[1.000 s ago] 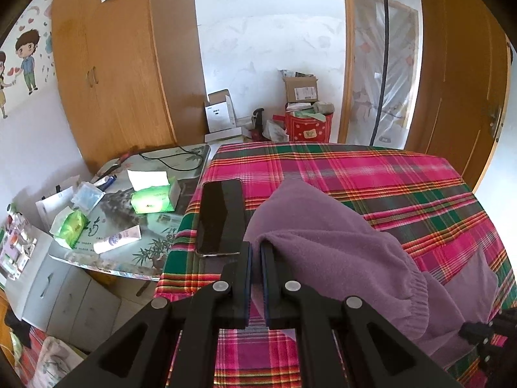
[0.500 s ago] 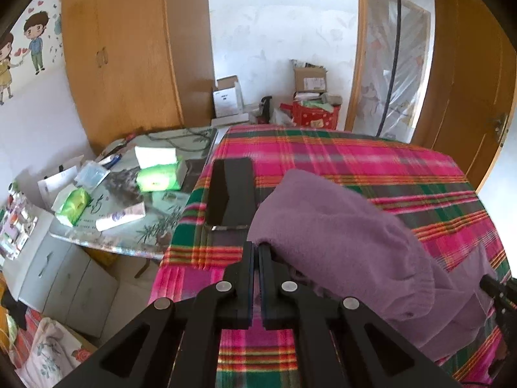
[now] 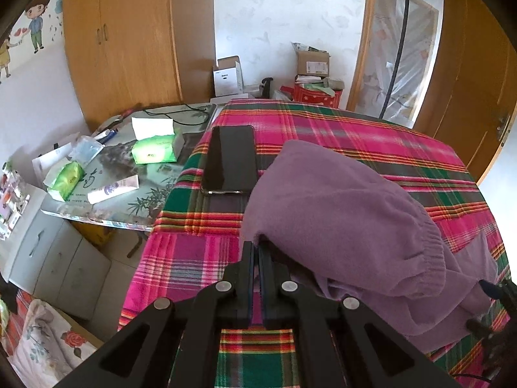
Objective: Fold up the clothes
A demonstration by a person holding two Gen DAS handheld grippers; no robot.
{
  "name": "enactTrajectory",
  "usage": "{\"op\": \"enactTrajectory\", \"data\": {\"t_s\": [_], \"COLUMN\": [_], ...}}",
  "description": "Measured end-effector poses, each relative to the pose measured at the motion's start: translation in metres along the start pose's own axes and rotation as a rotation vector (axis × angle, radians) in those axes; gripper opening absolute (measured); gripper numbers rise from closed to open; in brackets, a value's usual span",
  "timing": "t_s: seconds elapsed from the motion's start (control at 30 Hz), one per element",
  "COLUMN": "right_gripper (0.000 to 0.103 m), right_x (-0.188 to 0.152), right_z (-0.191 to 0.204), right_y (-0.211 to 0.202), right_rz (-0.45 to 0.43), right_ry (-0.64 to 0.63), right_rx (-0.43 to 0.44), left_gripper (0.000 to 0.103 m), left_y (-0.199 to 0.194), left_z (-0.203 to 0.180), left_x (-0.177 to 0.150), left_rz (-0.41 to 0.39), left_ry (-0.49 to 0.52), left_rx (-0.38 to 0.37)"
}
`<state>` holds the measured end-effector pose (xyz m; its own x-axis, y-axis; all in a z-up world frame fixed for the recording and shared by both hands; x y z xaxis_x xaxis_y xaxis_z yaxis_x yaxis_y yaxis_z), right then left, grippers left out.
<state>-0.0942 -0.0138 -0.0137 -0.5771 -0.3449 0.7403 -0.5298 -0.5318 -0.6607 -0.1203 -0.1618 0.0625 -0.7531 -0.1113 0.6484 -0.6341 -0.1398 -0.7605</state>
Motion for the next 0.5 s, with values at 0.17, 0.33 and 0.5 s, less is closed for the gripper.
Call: {"op": "enactTrajectory", "data": {"t_s": [0.17, 0.33, 0.5], "right_gripper": [0.075, 0.078, 0.081], "right_x": [-0.004, -0.009, -0.013], "right_z": [0.019, 0.030, 0.041], "right_y": [0.017, 0.029, 0.038], "right_rz": [0.062, 0.128, 0.170], "right_ry": [-0.061, -0.107, -0.209], "right_rx": [0.025, 0.020, -0.045], "left_gripper": [0.003, 0.003, 0.003], "left_y": [0.003, 0.008, 0.010], "left_z": [0.003, 0.004, 0.007], "left_x": [-0.002, -0.001, 0.001], "left_rz": [0.006, 0.014, 0.008], "left_ry": [-0.013, -0.019, -0.017], "left_rx": [-0.009, -0.002, 0.005]}}
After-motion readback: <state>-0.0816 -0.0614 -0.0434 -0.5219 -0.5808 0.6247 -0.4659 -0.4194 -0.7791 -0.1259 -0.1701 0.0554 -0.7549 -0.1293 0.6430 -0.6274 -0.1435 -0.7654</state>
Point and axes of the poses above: each gripper's, at about its wrist camera, not at the fingertips, and y roughly the way its jaws point, z to its left, x to its top, the point moved 3 cm from there along y, roughly the way its jaws point, and after that the axes turned 5 degrees about x, right-handed, at the moved point
